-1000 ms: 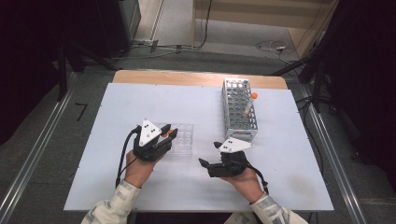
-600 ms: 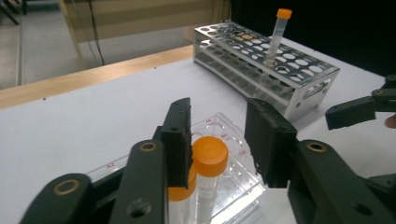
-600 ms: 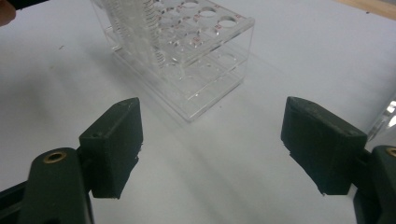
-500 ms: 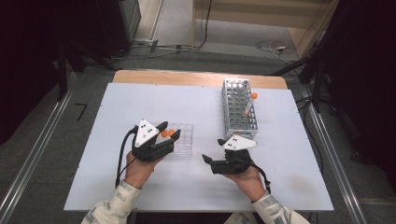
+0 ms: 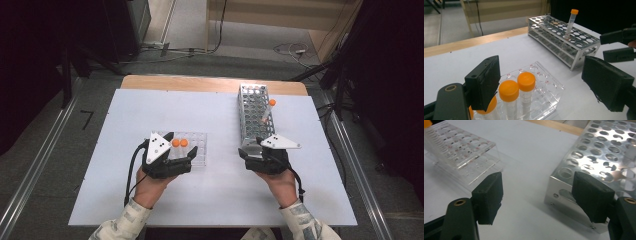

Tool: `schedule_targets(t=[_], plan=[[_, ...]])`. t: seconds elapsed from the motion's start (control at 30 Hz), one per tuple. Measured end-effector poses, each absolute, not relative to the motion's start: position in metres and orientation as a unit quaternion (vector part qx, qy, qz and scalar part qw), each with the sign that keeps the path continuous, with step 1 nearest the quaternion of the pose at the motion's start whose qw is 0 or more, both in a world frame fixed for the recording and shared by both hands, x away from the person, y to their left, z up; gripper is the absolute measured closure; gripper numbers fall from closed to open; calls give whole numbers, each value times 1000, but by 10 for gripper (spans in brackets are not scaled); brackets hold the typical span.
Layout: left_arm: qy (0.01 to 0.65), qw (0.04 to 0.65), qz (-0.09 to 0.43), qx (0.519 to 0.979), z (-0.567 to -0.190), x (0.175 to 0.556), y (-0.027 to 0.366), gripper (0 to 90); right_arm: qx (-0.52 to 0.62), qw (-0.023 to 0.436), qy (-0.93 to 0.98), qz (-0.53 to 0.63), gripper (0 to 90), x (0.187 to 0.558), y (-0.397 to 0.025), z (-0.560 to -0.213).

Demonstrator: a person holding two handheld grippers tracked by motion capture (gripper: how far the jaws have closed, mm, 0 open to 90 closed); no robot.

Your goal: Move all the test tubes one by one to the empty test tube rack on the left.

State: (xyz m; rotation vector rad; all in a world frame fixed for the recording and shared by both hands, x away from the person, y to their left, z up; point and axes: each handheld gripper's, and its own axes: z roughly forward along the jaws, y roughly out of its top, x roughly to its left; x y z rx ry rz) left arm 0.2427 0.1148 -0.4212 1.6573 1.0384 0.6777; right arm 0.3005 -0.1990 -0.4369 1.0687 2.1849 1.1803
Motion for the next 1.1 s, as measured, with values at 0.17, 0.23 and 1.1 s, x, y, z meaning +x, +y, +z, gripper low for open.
schedule_targets(t=[0.17,0.23,1.1], plan=[[438,508,284,685,-424,241,120,163,405,231,773,430,242,310,-214,-432],[440,508,279,686,-424,242,121,160,415,234,765,433,243,314,-220,-431],[444,511,276,682,-425,243,120,140,498,286,710,408,345,398,-247,-431]])
